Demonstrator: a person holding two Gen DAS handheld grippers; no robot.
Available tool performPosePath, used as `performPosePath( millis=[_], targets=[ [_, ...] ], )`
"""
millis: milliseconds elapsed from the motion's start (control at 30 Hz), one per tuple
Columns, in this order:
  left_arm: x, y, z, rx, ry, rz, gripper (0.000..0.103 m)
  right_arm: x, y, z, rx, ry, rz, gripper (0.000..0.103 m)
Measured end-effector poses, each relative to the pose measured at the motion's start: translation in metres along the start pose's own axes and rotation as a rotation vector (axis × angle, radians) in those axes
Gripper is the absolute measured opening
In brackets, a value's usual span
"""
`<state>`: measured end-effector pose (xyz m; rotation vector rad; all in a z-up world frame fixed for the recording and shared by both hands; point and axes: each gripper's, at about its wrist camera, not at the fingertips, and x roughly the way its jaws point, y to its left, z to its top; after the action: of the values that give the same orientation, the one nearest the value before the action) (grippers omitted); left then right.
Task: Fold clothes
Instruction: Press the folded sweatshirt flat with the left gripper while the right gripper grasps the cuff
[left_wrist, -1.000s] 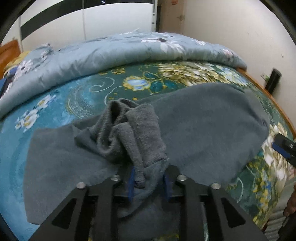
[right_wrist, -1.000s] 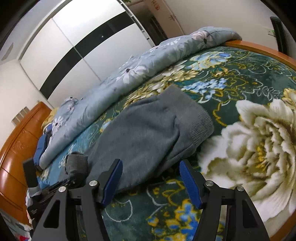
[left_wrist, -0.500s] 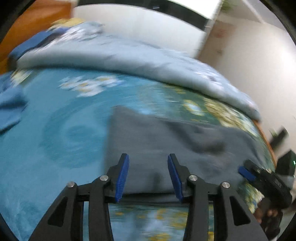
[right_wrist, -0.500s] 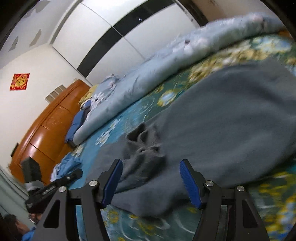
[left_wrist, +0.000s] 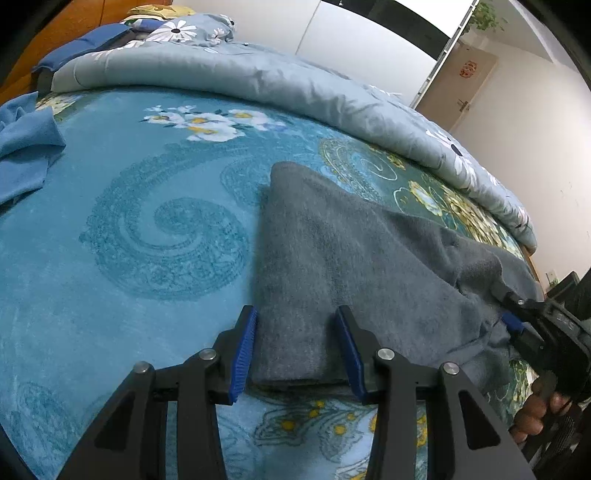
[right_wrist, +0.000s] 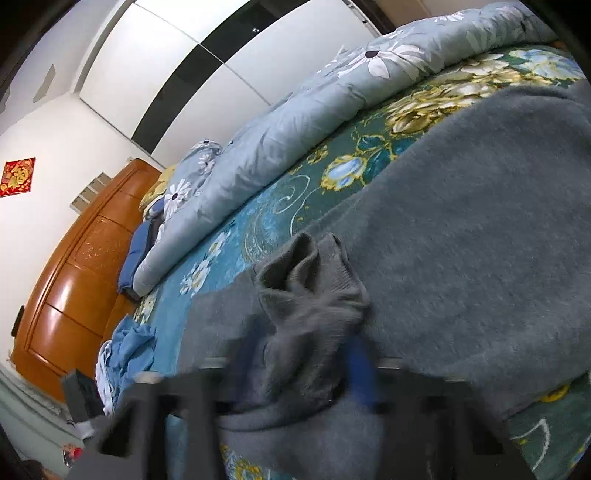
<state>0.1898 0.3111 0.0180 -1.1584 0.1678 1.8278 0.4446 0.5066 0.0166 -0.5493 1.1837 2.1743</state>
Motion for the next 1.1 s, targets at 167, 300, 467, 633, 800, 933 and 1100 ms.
performPosePath(
  millis=[167, 300, 467, 633, 800, 933, 1100],
  targets=[
    [0.000, -0.002, -0.001, 0.015, 0.005, -0.035, 0.049, -0.025, 0.010, 0.016, -0.043, -0.065, 0.034, 0.018],
    [0.007, -0.007, -0.004, 0.035, 0.029, -0.034, 0.051, -0.023, -0.009, 0.017, -0.013, -0.052, -0.022, 0.018],
    [0.011, -0.008, -0.005, 0.049, 0.037, -0.020, 0.051, -0.002, -0.035, 0.006, 0.052, 0.007, -0.042, 0.018],
    [0.004, -0.007, -0.006, 0.047, 0.011, -0.041, 0.051, -0.018, -0.028, 0.006, 0.012, -0.018, -0.012, 0.028],
    [-0.014, -0.004, -0.008, 0.037, -0.057, -0.065, 0.051, -0.086, -0.048, -0.007, 0.009, -0.170, -0.055, 0.058],
    [-0.024, 0.000, -0.010, 0.009, -0.106, -0.094, 0.051, -0.154, -0.112, -0.015, 0.179, -0.354, -0.167, 0.064],
    [-0.018, 0.001, -0.015, -0.011, -0.102, -0.101, 0.051, -0.178, -0.175, -0.009, 0.404, -0.450, -0.138, 0.071]
  ],
)
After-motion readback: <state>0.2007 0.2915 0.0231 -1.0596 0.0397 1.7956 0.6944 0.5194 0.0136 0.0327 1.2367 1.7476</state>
